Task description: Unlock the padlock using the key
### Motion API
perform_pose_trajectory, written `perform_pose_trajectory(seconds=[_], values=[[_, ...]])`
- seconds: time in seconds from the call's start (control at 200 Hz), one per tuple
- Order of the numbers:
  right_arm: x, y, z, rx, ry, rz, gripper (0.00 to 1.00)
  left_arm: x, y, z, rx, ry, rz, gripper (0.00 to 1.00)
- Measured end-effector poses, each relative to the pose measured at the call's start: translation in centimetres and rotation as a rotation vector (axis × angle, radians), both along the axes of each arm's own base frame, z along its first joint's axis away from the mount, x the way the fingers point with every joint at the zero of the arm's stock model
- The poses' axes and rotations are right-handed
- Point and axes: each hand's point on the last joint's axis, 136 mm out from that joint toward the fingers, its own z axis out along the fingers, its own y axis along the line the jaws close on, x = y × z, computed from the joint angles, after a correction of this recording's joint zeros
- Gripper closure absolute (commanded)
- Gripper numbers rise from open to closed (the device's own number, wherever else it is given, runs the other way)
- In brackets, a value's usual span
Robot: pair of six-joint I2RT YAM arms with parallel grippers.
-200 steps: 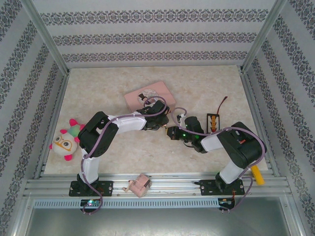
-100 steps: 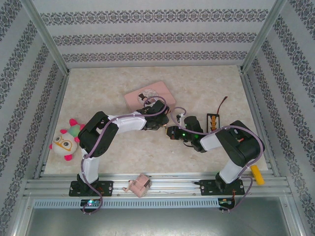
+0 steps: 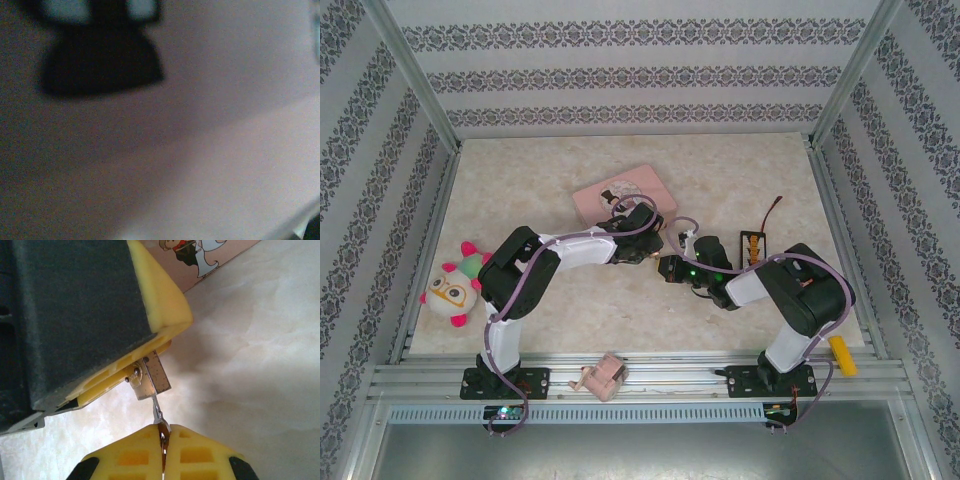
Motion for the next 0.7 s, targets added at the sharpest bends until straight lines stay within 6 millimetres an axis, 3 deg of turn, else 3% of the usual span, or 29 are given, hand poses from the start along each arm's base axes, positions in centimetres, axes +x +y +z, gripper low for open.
perform_pose_trajectory(seconds=[0.7], values=[[0.56, -0.81, 0.28, 0.044, 0.02, 0.02, 1.0, 0.22, -0.33, 0.16, -0.025, -0.011, 0.005, 0.92]])
